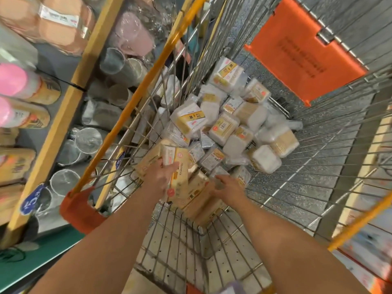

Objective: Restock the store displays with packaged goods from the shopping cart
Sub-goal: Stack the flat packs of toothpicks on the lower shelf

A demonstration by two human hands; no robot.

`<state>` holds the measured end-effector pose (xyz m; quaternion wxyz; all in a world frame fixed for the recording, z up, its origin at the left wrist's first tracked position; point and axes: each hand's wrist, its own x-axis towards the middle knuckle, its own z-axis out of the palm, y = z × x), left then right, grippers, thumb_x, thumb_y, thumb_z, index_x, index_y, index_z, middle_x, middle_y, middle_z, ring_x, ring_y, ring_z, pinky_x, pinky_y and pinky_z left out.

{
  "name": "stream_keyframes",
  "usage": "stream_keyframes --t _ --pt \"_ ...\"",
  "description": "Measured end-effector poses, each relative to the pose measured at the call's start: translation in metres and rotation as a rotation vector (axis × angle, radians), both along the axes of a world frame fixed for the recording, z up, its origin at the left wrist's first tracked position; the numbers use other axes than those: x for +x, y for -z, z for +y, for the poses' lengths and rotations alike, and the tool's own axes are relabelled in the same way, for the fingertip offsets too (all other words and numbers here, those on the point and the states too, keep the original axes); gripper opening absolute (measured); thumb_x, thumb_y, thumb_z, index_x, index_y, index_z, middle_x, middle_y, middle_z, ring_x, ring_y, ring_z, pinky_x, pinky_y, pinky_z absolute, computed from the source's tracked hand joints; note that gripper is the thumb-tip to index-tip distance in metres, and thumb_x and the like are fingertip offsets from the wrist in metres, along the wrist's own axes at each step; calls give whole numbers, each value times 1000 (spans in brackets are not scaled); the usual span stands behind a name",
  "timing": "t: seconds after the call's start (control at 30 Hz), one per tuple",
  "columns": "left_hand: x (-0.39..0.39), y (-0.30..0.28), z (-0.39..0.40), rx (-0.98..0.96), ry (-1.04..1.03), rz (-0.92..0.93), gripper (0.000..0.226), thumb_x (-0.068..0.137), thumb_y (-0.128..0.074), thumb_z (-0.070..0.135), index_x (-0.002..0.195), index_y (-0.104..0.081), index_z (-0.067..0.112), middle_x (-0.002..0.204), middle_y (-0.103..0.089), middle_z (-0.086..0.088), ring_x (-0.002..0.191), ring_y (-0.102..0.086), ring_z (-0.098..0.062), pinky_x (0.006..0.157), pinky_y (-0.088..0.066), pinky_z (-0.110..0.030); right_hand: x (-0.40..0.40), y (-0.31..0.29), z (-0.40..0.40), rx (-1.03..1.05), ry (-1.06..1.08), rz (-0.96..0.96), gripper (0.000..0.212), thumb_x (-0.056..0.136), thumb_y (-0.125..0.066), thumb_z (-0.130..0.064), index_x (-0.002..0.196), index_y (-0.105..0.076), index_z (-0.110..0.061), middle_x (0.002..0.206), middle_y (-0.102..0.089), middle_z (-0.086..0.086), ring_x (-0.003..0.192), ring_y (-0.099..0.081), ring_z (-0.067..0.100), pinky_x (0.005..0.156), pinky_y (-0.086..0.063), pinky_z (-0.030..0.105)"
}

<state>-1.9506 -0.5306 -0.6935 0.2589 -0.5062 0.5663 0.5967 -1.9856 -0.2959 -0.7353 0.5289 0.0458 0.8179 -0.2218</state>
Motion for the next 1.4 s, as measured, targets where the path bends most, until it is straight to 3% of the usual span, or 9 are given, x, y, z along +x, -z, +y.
stream_keyframes --t 0.17,0.4,0.57,0.77,0.9,1.03,1.2,1.3,1.4 --pt "1 0 3 -23 -30 -16 35 89 -71 29 117 -61 9 107 -70 -9 96 -69 -28 87 -56 -47 -12 11 -8 -13 -566 84 57 84 -70 -29 137 -50 -28 125 -43 4 113 -50 26 91 -51 40" --pt "4 6 0 -1 -61 -43 35 93 -66 28 125 -59 16 110 -71 -6 97 -69 -26 93 -55 -48 -23 20 -9 -61 -758 82 41 84 -69 -30 125 -61 -31 117 -45 2 104 -51 23 83 -45 33" --pt "-1 1 1 32 -177 8 53 79 -73 38 128 -58 22 110 -72 -6 99 -70 -28 91 -55 -53 -42 7 -2 -176 -437 -79 14 86 -72 -29 89 -60 -36 98 -60 -13 97 -57 15 80 -45 26" --pt "-11 -9 3 2 -297 71 25 98 -59 27 121 -55 19 100 -67 -7 88 -67 -26 77 -56 -45 -82 -34 -1 -268 222 -123 14 86 -75 -23 91 -67 -13 90 -64 2 84 -61 18 72 -50 29" --pt "-14 -17 2 -91 -276 54 21 97 -59 36 107 -52 19 94 -62 -9 82 -63 -29 56 -49 -35 -96 -62 0 -304 314 -84 5 90 -71 -21 88 -67 -19 87 -68 2 80 -64 16 70 -52 29" --pt "-15 -25 6 -63 -253 110 20 96 -60 38 100 -57 18 101 -68 -19 86 -67 -32 71 -56 -46 -90 -78 6 -424 586 -110 26 95 -64 -18 121 -65 -13 100 -72 5 90 -69 20 86 -54 42" --pt "-16 -26 13 247 -323 308 70 83 -68 52 137 -49 11 130 -60 -21 117 -61 -40 96 -45 -69 -69 -94 -24 -588 870 -114 25 99 -52 -11 117 -63 -24 99 -73 1 88 -67 19 82 -51 39" --pt "-13 -20 18 504 -367 412 85 89 -58 57 152 -29 8 152 -32 -30 139 -34 -50 110 -23 -71 -44 -91 -48 -607 842 -94 25 99 -54 -14 119 -64 -26 106 -73 0 96 -68 18 92 -54 40" --pt "-16 -26 17 447 -370 426 86 86 -67 45 149 -29 0 144 -37 -37 127 -45 -51 99 -40 -65 -17 -88 -71 -555 758 -39 29 99 -56 -17 126 -62 -25 109 -71 -3 96 -68 14 85 -54 30"
